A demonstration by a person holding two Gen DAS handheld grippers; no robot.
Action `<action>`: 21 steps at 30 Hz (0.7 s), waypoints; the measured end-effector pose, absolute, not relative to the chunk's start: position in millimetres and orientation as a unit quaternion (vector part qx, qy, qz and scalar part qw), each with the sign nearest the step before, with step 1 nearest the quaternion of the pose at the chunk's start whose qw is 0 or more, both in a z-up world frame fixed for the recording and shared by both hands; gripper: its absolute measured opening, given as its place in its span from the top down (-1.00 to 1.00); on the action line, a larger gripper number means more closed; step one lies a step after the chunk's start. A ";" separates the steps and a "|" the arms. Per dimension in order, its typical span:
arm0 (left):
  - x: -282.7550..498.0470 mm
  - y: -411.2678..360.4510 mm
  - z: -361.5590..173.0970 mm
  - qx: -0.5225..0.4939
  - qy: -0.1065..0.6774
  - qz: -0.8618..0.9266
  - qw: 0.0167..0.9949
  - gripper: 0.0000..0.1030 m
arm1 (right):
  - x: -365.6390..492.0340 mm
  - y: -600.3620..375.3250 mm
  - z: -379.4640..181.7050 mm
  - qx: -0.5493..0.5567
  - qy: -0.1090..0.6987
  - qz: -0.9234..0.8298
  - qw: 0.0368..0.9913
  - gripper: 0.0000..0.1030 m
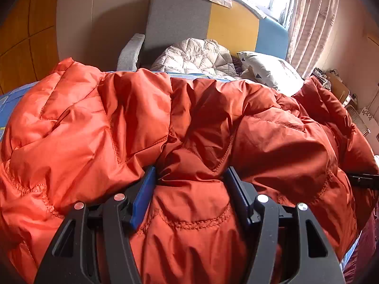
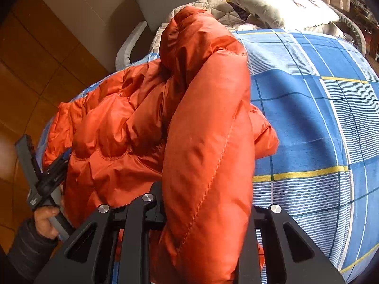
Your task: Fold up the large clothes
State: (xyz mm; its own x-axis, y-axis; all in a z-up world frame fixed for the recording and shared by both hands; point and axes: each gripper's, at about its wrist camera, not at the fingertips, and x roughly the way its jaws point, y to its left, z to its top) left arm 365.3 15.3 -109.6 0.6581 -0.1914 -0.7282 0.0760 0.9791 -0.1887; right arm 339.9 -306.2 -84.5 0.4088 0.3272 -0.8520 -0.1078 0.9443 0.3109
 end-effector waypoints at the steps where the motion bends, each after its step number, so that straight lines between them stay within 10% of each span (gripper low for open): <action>1: 365.5 14.8 -109.4 -0.071 0.407 -0.074 0.908 -0.18 | 338.6 -303.0 -80.6 0.100 0.525 0.127 0.835 0.59; 21: 372.5 16.4 -104.7 -0.094 0.425 -0.063 0.898 -0.08 | 334.7 -209.2 1.2 0.115 0.493 0.065 0.860 0.72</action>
